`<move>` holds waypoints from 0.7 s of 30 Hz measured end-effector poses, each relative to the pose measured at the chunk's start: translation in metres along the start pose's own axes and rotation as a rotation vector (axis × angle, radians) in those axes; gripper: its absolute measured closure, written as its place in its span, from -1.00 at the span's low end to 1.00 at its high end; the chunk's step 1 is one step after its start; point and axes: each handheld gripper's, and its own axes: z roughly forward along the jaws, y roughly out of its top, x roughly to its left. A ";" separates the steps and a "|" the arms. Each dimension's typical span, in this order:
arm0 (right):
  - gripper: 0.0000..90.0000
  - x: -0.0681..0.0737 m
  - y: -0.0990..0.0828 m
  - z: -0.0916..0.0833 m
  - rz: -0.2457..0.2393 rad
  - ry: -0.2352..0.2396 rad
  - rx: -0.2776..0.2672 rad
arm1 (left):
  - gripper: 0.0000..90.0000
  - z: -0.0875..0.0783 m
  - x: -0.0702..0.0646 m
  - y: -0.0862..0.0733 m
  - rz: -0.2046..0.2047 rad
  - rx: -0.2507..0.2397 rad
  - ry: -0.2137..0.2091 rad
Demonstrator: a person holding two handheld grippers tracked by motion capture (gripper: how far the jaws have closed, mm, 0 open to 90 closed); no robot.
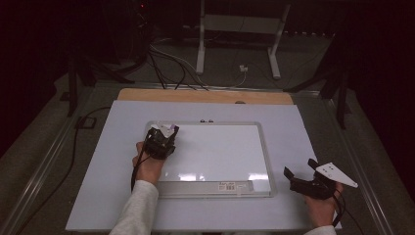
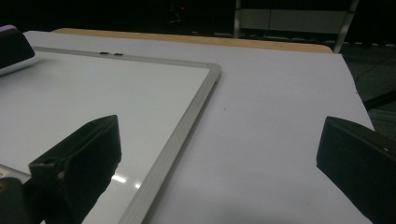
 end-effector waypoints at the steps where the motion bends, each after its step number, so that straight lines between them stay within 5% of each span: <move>1: -0.99 0.000 0.000 0.000 0.000 0.000 0.000 | 0.43 0.000 0.001 0.001 -0.006 -0.002 -0.001; 21: -0.99 0.000 0.000 0.000 -0.003 0.000 0.002 | 0.43 0.002 0.020 0.004 -0.110 -0.017 -0.005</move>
